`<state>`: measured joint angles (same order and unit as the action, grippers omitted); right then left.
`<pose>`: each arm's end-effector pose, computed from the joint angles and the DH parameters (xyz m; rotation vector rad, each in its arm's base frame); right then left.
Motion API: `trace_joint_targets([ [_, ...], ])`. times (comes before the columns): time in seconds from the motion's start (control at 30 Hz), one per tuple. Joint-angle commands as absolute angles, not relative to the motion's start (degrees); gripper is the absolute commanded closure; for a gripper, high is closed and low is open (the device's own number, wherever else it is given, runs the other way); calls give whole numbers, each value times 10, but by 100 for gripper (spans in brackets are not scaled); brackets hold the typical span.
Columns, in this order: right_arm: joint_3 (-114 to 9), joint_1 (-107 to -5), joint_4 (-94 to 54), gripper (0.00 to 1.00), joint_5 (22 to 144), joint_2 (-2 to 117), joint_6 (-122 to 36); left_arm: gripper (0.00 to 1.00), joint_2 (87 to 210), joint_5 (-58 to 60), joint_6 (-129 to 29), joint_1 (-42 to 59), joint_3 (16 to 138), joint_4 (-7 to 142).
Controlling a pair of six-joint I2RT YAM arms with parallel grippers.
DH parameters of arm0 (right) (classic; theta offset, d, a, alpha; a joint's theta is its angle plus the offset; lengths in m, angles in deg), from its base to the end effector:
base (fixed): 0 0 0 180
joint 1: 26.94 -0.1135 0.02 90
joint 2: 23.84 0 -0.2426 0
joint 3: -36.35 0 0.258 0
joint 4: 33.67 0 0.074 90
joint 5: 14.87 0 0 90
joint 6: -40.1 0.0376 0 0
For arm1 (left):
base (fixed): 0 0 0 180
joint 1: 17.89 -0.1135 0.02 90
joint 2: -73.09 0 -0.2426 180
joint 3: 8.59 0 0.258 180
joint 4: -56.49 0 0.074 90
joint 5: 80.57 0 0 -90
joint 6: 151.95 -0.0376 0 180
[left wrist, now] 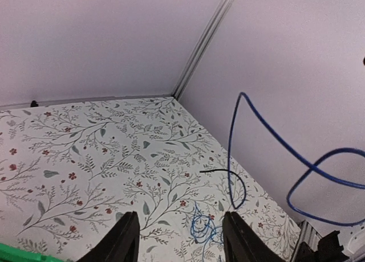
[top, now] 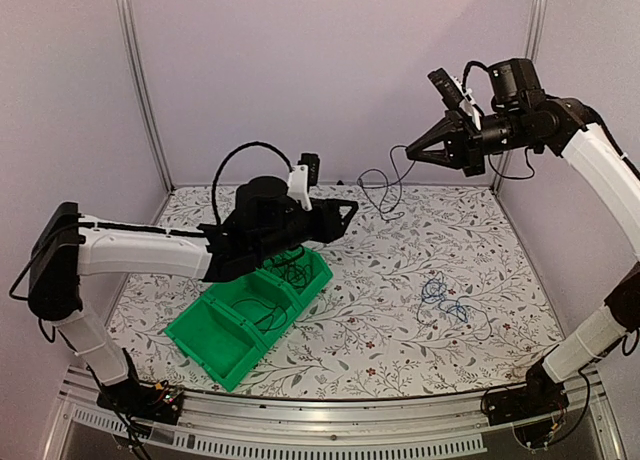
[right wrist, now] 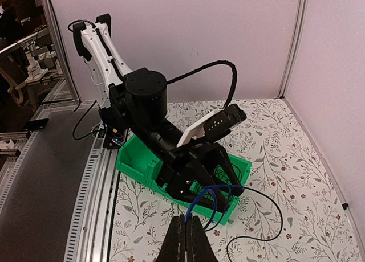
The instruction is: Untangle the cables
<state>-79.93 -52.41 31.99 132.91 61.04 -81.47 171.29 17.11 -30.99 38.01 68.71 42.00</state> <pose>0.2538 0.1561 0.4366 -1.4163 1.4268 1.0091 0.2319 -0.3335 0.2492 0.2809 1.7666 -1.0103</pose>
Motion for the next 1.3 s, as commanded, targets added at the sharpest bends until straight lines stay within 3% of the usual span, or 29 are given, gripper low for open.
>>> trace_joint_targets([
  [0.0, -825, -565, 305, 100, 1318, 640, -800, 48, 1636, 289, -307, 343, 626, 587],
  [0.23, -886, -634, 314, 100, 1310, 712, -801, 42, 1469, 330, -294, 286, 551, 688],
  [0.6, -1010, -748, 321, 100, 1289, 861, -806, 26, 1268, 416, -395, 204, 561, 855],
  [0.9, -1104, -796, 307, 100, 1250, 977, -811, 16, 1172, 479, -466, 136, 490, 865],
  [1.27, -1121, -798, 290, 100, 1197, 1085, -806, 15, 1146, 440, -469, 99, 428, 848],
])
